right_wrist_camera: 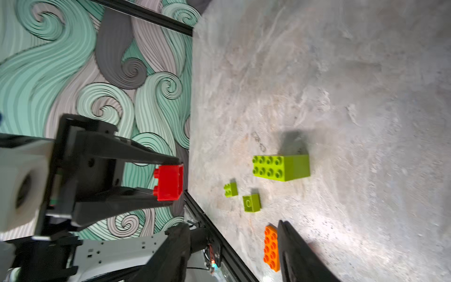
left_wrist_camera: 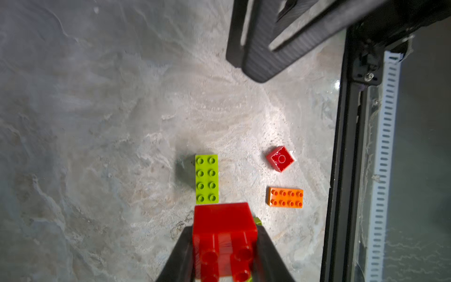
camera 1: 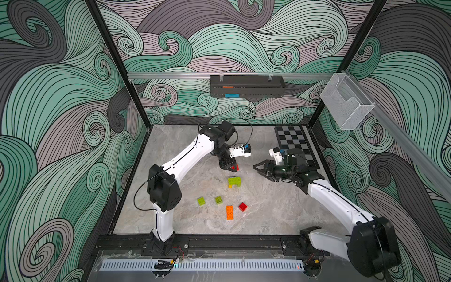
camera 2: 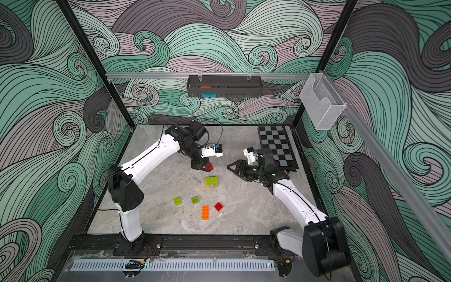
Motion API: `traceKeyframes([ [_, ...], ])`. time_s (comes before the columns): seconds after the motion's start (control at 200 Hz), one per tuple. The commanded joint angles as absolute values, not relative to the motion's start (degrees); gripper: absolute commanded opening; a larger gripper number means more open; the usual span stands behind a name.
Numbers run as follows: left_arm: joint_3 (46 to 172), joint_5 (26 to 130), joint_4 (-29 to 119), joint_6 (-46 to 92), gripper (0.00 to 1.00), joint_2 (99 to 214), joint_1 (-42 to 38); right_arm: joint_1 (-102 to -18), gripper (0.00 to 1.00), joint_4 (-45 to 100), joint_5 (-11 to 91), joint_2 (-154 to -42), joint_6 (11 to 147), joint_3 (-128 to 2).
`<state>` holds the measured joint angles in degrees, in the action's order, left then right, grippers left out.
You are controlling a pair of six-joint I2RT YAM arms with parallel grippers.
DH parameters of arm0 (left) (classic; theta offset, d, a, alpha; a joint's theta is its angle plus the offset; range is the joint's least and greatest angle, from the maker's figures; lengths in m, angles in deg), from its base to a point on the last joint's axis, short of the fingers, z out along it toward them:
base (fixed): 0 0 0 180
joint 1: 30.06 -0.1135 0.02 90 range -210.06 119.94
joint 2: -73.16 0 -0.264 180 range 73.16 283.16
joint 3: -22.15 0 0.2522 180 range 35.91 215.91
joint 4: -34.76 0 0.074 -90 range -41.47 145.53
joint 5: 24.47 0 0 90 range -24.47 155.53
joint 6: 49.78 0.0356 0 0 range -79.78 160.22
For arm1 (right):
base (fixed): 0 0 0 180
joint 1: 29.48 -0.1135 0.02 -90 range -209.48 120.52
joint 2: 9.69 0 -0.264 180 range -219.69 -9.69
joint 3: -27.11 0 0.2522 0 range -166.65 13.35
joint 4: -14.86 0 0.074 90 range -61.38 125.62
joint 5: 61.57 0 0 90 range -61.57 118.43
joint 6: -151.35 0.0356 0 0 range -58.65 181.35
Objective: Assemble a giraffe with lego
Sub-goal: Assemble the lego brick with the lego brick.
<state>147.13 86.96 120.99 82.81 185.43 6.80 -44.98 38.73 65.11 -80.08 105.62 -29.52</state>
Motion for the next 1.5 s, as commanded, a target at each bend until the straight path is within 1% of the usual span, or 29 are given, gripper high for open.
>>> traceKeyframes([
  [0.0, 151.28, 79.23, 131.09, 84.21, 0.00, 188.76, 9.35, -45.99, 0.58, 39.73, 62.46, -82.20, 100.16, -29.15],
  [0.07, 151.75, 74.00, 131.64, 81.19, 0.00, 190.36, 10.99, -46.34, 0.58, 38.82, 62.24, -83.76, 99.59, -28.78],
  [0.13, 151.12, 72.04, 131.58, 79.82, 0.00, 191.40, 11.89, -46.63, 0.58, 37.55, 62.03, -85.32, 99.40, -28.04],
  [0.245, 148.41, 72.36, 128.94, 77.94, 0.00, 191.80, 12.48, -47.57, 0.57, 33.23, 61.94, -88.54, 100.21, -26.29],
  [0.42, 138.32, 72.47, 115.42, 78.29, 0.00, 186.62, 12.48, -47.46, 0.55, 31.66, 62.47, -93.41, 100.32, -25.64],
  [0.49, 136.02, 72.20, 112.36, 79.70, 0.00, 185.56, 12.50, -46.45, 0.55, 32.52, 61.80, -93.82, 99.77, -25.18],
  [0.605, 136.23, 70.97, 111.20, 81.56, 0.00, 186.52, 12.48, -44.39, 0.55, 33.14, 60.43, -91.59, 98.86, -23.04],
  [0.71, 138.21, 70.80, 111.72, 81.79, 0.00, 188.35, 12.48, -43.67, 0.61, 35.95, 58.58, -87.84, 95.92, -21.86],
  [0.74, 138.54, 70.97, 111.68, 81.86, 0.00, 188.71, 12.48, -43.58, 0.66, 36.77, 58.34, -86.44, 94.96, -21.57],
  [0.745, 138.60, 70.97, 111.66, 81.87, 0.00, 188.77, 12.48, -43.59, 0.68, 37.08, 58.14, -86.01, 94.64, -21.37],
  [0.76, 138.64, 70.98, 111.55, 81.93, 0.00, 188.96, 12.48, -43.50, 0.71, 37.40, 57.97, -85.19, 94.36, -21.14],
  [0.82, 138.95, 70.89, 111.33, 82.21, 0.00, 189.59, 12.48, -43.23, 0.78, 38.33, 56.81, -81.74, 93.55, -19.92],
  [0.825, 138.97, 70.85, 111.35, 82.22, 0.00, 189.65, 12.48, -43.13, 0.81, 38.41, 56.64, -81.10, 93.41, -19.64],
  [0.84, 139.06, 70.81, 111.37, 82.23, 0.00, 189.87, 12.48, -42.98, 0.84, 38.58, 56.42, -80.08, 93.28, -19.29],
  [0.875, 139.35, 70.64, 111.68, 82.31, 0.00, 190.29, 12.48, -42.63, 0.87, 39.03, 55.93, -77.64, 92.94, -18.55],
  [1.066, 140.75, 69.57, 112.97, 82.59, 0.00, 192.69, 12.31, -40.69, 0.94, 42.83, 53.73, -66.28, 90.18, -16.36],
  [1.121, 141.42, 68.76, 113.84, 82.68, 0.00, 193.43, 12.31, -40.32, 0.99, 44.38, 53.28, -64.31, 89.07, -16.41],
  [1.336, 141.03, 69.05, 114.65, 82.33, 0.00, 193.81, 12.22, -38.20, 0.99, 46.90, 51.28, -59.08, 86.33, -15.39],
  [1.491, 141.30, 68.09, 116.03, 82.50, 0.00, 193.89, 12.22, -36.41, 0.99, 47.46, 51.94, -59.24, 85.55, -15.19],
])
